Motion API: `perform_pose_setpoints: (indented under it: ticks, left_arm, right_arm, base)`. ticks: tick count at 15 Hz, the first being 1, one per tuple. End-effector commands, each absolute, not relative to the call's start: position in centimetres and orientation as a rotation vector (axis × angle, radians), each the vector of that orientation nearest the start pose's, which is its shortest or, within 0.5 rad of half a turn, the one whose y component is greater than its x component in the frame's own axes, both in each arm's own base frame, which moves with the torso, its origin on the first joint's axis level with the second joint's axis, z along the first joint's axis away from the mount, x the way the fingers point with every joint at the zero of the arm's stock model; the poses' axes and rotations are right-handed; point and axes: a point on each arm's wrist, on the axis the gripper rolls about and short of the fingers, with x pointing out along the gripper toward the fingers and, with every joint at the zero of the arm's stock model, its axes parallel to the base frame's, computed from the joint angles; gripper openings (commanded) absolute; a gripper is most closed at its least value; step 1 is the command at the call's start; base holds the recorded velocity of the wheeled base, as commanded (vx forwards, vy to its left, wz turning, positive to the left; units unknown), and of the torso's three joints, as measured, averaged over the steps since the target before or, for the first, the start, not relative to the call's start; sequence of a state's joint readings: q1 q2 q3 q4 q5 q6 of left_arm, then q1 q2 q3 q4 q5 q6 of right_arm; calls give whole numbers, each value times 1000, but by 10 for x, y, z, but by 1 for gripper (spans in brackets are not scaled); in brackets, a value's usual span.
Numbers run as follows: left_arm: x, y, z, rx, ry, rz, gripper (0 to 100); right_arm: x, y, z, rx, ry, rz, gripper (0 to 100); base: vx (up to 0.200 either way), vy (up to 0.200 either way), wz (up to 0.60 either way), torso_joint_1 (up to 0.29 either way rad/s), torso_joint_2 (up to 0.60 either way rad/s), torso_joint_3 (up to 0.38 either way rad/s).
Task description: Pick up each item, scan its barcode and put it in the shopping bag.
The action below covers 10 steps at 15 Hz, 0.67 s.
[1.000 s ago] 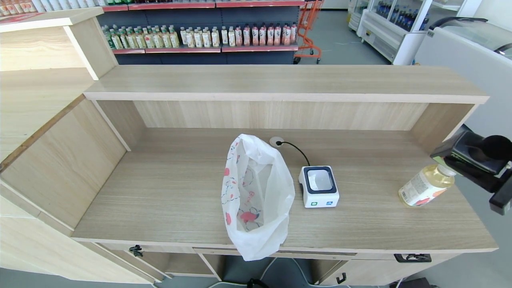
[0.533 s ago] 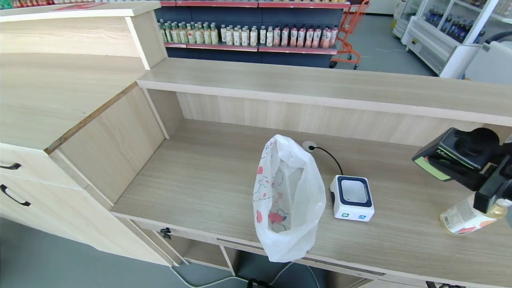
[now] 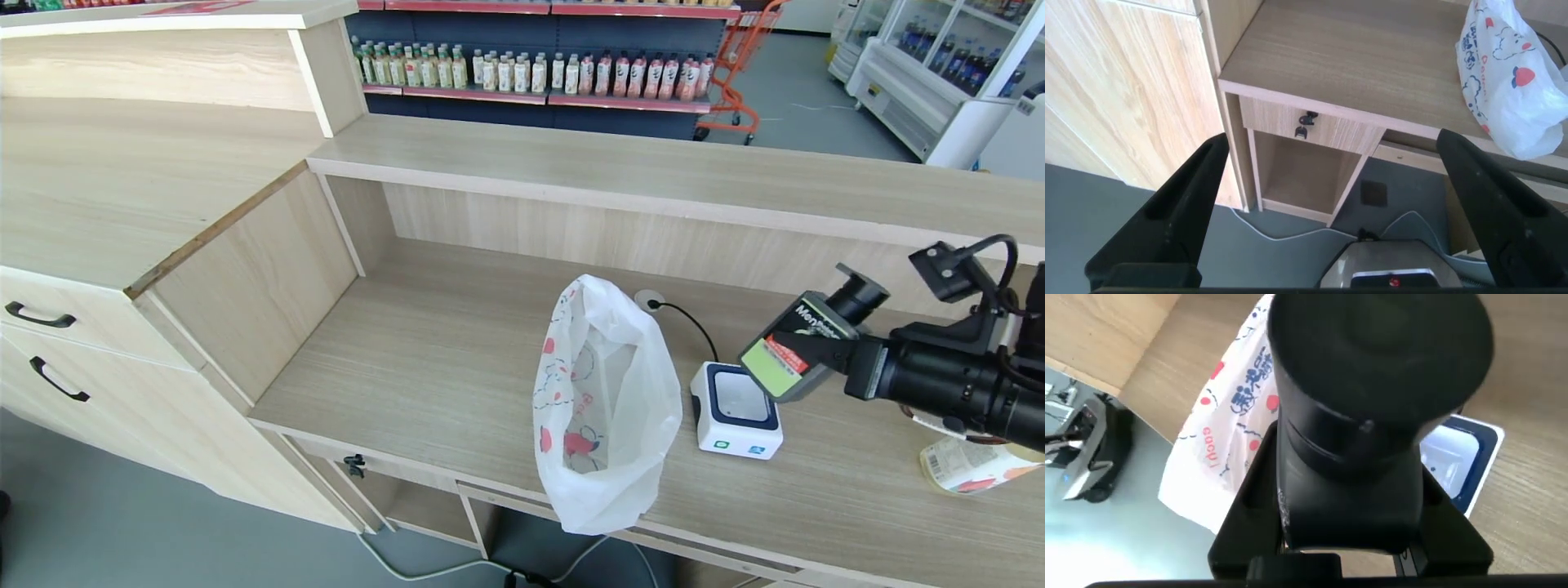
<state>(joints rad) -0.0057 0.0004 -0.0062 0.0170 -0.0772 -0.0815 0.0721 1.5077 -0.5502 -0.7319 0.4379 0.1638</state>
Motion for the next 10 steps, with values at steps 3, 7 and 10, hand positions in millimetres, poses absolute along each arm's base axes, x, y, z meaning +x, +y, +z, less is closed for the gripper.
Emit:
perform_pose_setpoints:
  ticks: [3,7,10]
  left_arm:
    - [-23,-2,75,-83,14,-82,100]
    - [-23,-2,75,-82,14,-82,100]
    - [-23,-2,75,-83,14,-82,100]
  right_arm:
    - [275,30,132,214,433,452,0]
    - [291,33,120,162,451,460,0]
    - [308,35,122,157,428,466,0]
  base:
    - [0,0,0,0,0,0]
    - [0,0,0,0,0,0]
    - [0,0,0,0,0,0]
